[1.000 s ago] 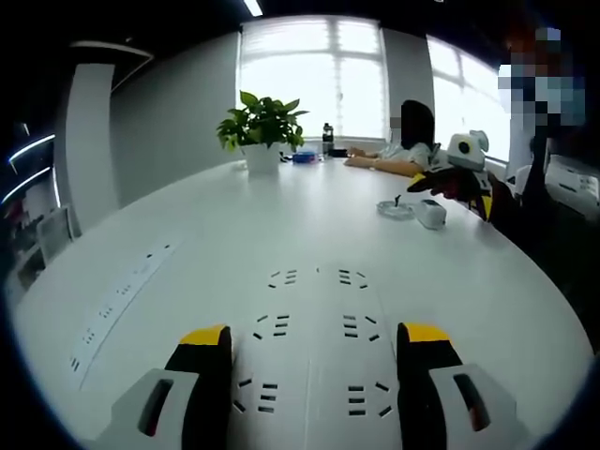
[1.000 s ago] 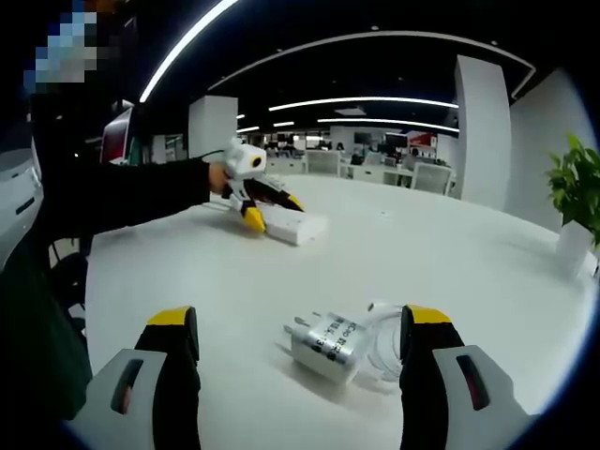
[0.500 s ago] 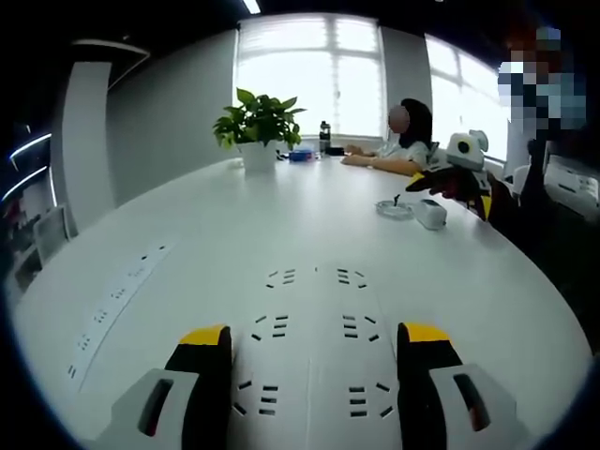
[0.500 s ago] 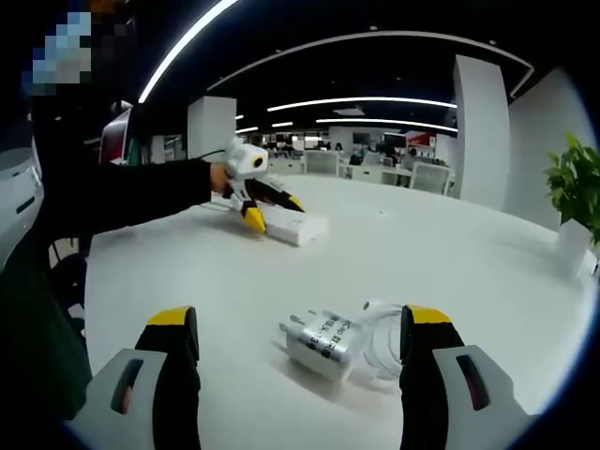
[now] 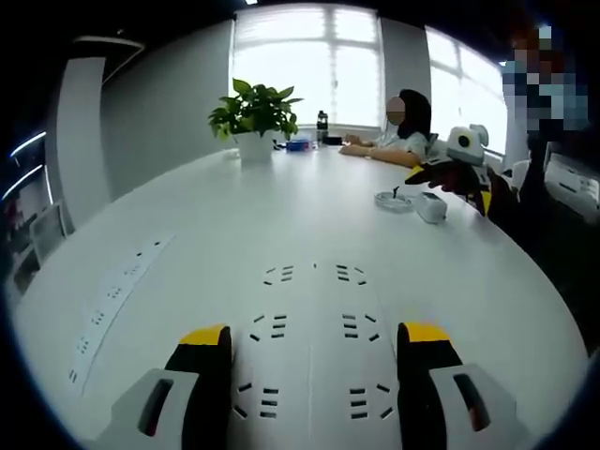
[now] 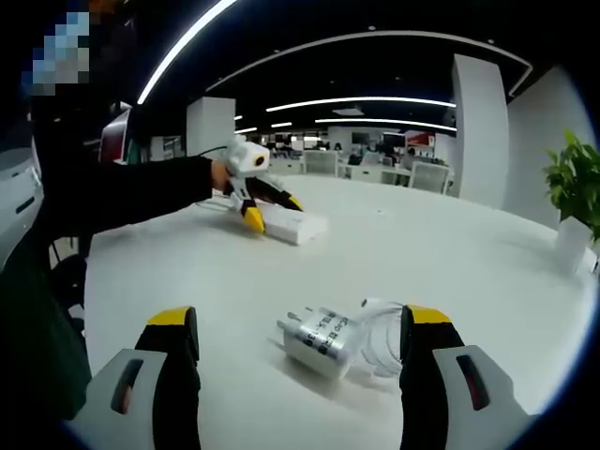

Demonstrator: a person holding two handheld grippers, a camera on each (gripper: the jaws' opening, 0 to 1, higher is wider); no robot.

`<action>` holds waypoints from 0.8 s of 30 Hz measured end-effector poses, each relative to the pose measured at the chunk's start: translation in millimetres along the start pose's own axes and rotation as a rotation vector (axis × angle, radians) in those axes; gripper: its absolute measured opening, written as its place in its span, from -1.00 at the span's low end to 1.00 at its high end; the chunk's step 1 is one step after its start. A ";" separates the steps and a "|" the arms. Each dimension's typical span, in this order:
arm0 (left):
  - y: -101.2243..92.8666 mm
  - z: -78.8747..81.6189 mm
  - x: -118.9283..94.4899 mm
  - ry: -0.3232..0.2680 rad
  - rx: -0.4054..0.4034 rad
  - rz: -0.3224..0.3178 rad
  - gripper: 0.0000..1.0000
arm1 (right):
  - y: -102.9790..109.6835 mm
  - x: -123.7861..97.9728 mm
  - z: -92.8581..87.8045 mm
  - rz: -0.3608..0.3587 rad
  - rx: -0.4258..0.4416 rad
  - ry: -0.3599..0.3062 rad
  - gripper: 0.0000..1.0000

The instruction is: Straighten the power strip on the desk, plug the charger into it

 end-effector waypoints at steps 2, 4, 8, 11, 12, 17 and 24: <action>0.4 0.7 0.2 0.009 -0.001 -0.003 0.43 | -0.3 0.0 -0.2 -0.001 0.000 0.000 0.76; 0.6 0.8 0.4 0.013 0.001 -0.006 0.43 | -0.6 0.2 -0.6 -0.001 0.001 0.001 0.76; 1.1 0.6 2.7 -0.013 0.007 -0.007 0.43 | -0.5 0.7 -1.0 -0.002 0.003 0.000 0.76; 2.2 2.9 6.7 -0.019 0.009 -0.009 0.43 | 0.0 0.6 -0.8 -0.001 -0.001 0.001 0.76; 2.3 3.8 8.4 -0.020 0.010 -0.011 0.43 | -0.1 0.4 -0.6 -0.001 0.000 0.001 0.76; 3.7 7.0 13.6 -0.026 0.015 -0.016 0.43 | -1.5 -1.0 -0.6 -0.010 0.001 0.003 0.76; 6.3 9.4 17.3 -0.036 0.011 -0.010 0.43 | -0.3 -0.1 -0.7 -0.008 -0.001 0.004 0.76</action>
Point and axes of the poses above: the point that each gripper's makers call its tool centre point, and the gripper's own axes: x roughly forward along the fingers, y roughly to its left, z roughly out of its top, the point moved 10 cm from there along -x, roughly backward along the fingers, and after that the axes turned 13 degrees about -z, right-handed, at the moved point
